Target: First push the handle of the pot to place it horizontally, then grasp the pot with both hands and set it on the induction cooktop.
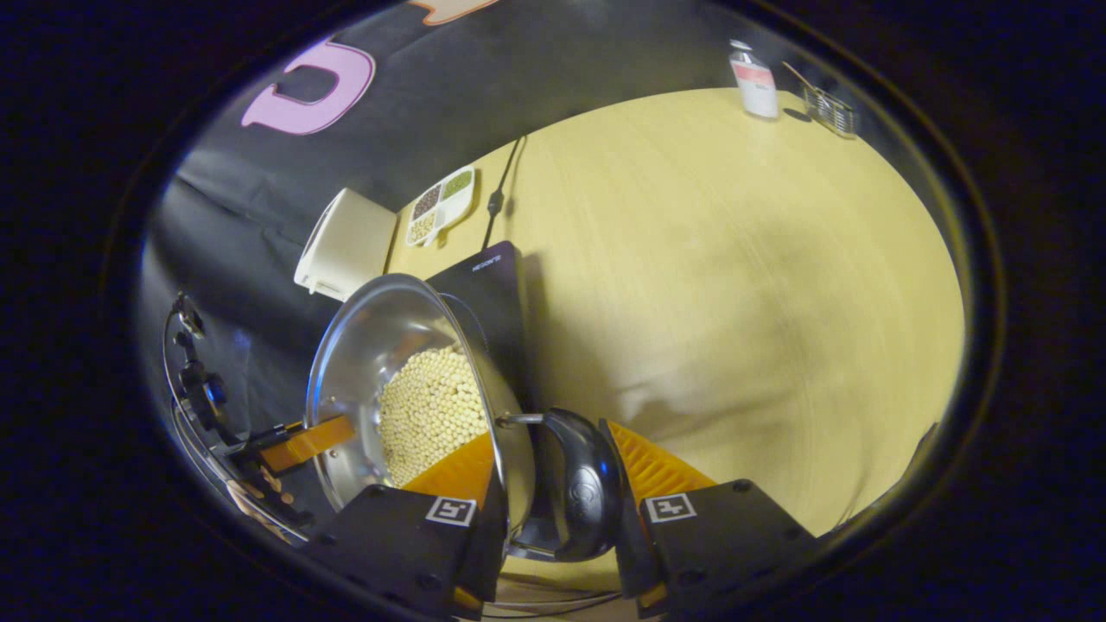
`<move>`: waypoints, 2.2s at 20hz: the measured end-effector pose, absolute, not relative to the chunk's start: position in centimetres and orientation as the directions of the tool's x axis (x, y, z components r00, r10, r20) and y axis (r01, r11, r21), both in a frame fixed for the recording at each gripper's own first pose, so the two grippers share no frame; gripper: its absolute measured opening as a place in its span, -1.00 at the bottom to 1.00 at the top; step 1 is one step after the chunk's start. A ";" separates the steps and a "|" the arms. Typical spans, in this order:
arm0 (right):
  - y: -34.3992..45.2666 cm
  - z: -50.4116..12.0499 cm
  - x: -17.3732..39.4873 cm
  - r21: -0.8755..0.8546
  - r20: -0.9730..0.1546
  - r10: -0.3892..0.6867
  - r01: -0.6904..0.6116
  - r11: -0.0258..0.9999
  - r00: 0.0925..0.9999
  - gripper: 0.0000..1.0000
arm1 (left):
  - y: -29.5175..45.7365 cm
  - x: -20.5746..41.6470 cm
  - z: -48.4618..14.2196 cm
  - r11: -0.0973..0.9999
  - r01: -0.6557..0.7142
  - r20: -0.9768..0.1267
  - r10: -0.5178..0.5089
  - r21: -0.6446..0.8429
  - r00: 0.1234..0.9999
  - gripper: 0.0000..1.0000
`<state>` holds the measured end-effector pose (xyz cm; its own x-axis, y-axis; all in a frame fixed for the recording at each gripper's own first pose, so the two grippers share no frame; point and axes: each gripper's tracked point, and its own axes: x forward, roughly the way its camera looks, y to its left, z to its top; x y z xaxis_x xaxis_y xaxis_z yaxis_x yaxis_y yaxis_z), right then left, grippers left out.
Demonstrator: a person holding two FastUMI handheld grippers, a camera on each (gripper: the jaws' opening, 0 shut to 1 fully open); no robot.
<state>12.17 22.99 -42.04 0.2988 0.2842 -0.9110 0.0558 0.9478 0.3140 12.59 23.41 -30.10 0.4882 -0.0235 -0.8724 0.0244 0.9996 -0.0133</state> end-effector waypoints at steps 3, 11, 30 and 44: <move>24.5 -42.5 12.9 0.313 -0.909 0.283 0.052 0.949 0.307 0.00 | 25.0 13.3 -30.2 1.000 0.023 -0.864 -0.018 -0.008 0.503 0.17; 26.8 -43.7 14.4 0.329 -0.903 0.285 0.092 0.940 0.321 0.12 | 27.5 16.0 -30.9 0.996 0.063 -0.842 0.014 0.057 0.539 0.24; 23.3 -36.0 18.0 0.423 -0.748 0.326 0.037 0.905 0.579 0.84 | 28.5 13.4 -25.7 0.985 -0.171 -0.693 0.111 -0.018 0.713 0.95; 11.9 -22.0 14.0 0.341 -0.533 0.316 -0.142 0.929 0.785 0.99 | 15.8 7.2 -11.9 0.966 -0.251 -0.432 0.253 0.063 0.866 0.94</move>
<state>13.96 11.93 -21.99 0.7848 0.3157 -0.5333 -0.1421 0.9293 0.3410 7.19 15.76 -11.92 0.8656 0.2530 -0.4321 -0.2510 0.9659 0.0628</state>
